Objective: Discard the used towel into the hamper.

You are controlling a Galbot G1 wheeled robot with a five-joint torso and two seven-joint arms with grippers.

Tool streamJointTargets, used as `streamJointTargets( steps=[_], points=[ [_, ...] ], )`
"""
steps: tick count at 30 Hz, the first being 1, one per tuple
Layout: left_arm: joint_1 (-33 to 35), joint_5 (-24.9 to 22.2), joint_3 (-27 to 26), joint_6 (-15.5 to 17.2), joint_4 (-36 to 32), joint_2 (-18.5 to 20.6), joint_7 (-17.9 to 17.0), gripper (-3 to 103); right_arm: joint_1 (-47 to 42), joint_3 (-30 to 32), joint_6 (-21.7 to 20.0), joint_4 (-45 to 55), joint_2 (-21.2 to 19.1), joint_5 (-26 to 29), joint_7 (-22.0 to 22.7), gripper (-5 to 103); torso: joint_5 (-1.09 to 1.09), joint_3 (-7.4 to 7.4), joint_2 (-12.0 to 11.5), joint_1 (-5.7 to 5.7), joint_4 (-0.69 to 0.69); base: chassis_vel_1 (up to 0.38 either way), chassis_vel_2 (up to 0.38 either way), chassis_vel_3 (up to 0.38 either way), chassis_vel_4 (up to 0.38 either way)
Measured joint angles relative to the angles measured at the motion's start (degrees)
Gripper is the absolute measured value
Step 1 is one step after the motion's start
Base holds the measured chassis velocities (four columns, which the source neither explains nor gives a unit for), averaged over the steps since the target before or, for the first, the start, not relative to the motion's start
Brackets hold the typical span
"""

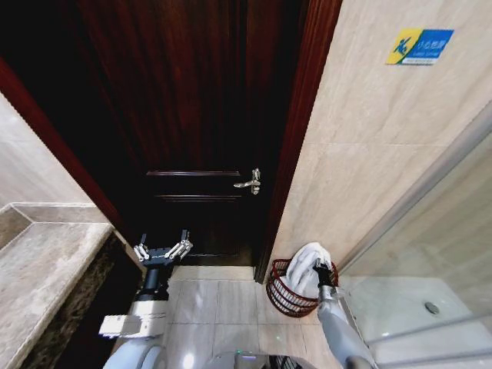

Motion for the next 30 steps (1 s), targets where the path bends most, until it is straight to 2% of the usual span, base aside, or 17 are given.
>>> streamJointTargets(
  steps=[5,12,15,19,30],
  points=[
    [0.0,0.0,0.0,0.0,0.0,0.0,0.0,100,0.2,0.1,-3.9,-1.4,0.0,-2.0,0.8,8,0.01,0.0,0.0,0.0,0.01,0.0,0.0,0.0,0.0],
    [0.0,0.0,0.0,0.0,0.0,0.0,0.0,100,-0.9,0.5,-5.4,-2.2,-0.4,-5.4,3.8,8,0.0,0.0,0.0,0.0,0.0,0.0,0.0,0.0,0.0],
    [0.0,0.0,0.0,0.0,0.0,0.0,0.0,100,-2.2,0.8,-7.2,-1.8,-1.0,-10.0,4.2,8,0.01,0.0,0.0,0.0,0.01,0.0,0.0,0.0,0.0],
    [0.0,0.0,0.0,0.0,0.0,0.0,0.0,100,-3.9,0.8,-9.0,-0.7,-1.6,-12.1,3.9,8,0.01,0.0,0.0,-0.01,-0.01,0.0,0.0,0.0,0.0],
    [0.0,0.0,0.0,0.0,0.0,0.0,0.0,100,-4.9,0.8,-9.4,-0.4,-2.0,-13.5,2.1,8,0.01,0.01,0.0,0.05,0.01,-0.076,0.068,0.075,-0.067]
  ],
)
